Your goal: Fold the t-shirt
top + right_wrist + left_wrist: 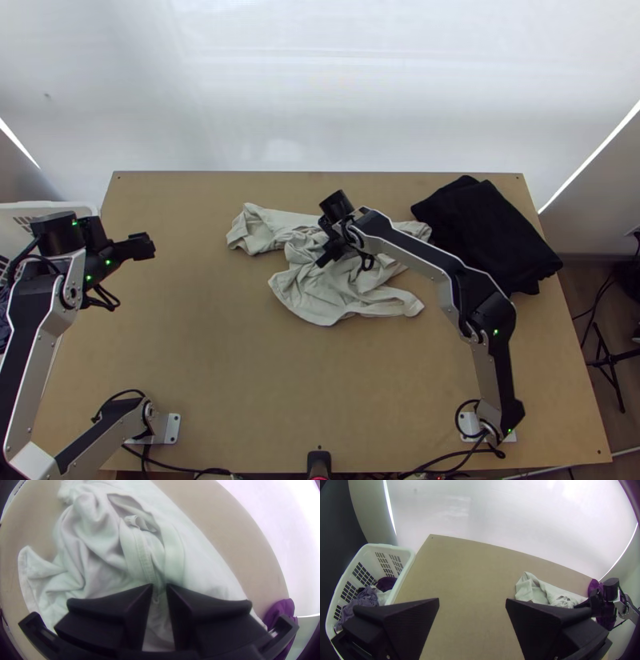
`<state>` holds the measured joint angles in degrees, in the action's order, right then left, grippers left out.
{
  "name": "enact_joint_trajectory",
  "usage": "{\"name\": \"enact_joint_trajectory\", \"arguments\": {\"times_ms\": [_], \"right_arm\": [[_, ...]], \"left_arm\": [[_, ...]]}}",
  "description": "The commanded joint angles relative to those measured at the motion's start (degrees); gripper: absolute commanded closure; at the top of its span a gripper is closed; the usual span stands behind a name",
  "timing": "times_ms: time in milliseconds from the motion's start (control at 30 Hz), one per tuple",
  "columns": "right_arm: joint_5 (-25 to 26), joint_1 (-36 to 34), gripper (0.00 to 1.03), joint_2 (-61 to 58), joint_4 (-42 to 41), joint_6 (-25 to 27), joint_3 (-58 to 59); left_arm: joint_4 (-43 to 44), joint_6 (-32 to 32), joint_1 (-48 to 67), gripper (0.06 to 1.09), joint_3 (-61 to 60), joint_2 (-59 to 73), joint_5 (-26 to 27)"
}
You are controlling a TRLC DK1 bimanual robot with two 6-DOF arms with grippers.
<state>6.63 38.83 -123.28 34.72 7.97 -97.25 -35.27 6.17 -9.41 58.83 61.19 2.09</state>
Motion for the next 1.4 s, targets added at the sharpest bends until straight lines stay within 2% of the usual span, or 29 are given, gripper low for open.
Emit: {"name": "enact_joint_trajectory", "arguments": {"times_ms": [0,233,367,600,833,1067,1100,1167,1200,1367], "right_arm": [[1.89,-1.12,1.0,1.38,-1.94,-0.06,-0.31],[1.98,-4.38,1.0,5.25,-4.05,-0.32,-2.5],[2.33,-8.51,1.0,5.07,-5.45,-0.85,-4.96],[4.79,-17.12,1.0,1.64,-6.86,-4.28,-12.44],[6.11,-22.74,1.0,-5.48,-4.84,-4.45,-21.66],[6.2,-20.99,0.99,-8.9,-4.75,-2.87,-26.15],[6.2,-20.46,0.88,-9.52,-4.66,-2.78,-26.76],[6.2,-19.84,0.46,-9.78,-3.96,-3.04,-26.94],[6.2,-19.67,0.36,-9.78,-2.73,-3.4,-27.11],[6.2,-18.09,0.36,-4.68,5.8,-5.33,-24.74]], "left_arm": [[-0.51,-0.11,-0.43,0.11,-0.03,-0.46,0.02],[-0.42,-0.11,-0.35,0.11,0.23,-0.37,0.11],[-0.42,-0.11,-0.43,0.11,-0.12,-0.28,0.11],[-0.15,0.68,0.44,0.11,-0.03,-0.02,0.11],[0.29,1.12,1.06,0.11,-0.03,0.69,0.11],[0.29,1.3,1.41,0.11,0.23,0.86,0.02],[0.29,1.3,1.41,0.11,0.23,0.95,0.02],[0.29,1.3,1.41,0.11,0.32,0.95,0.02],[0.29,1.38,1.41,0.11,0.41,0.95,0.11],[0.29,1.38,1.32,0.11,-0.03,0.95,0.02]]}}
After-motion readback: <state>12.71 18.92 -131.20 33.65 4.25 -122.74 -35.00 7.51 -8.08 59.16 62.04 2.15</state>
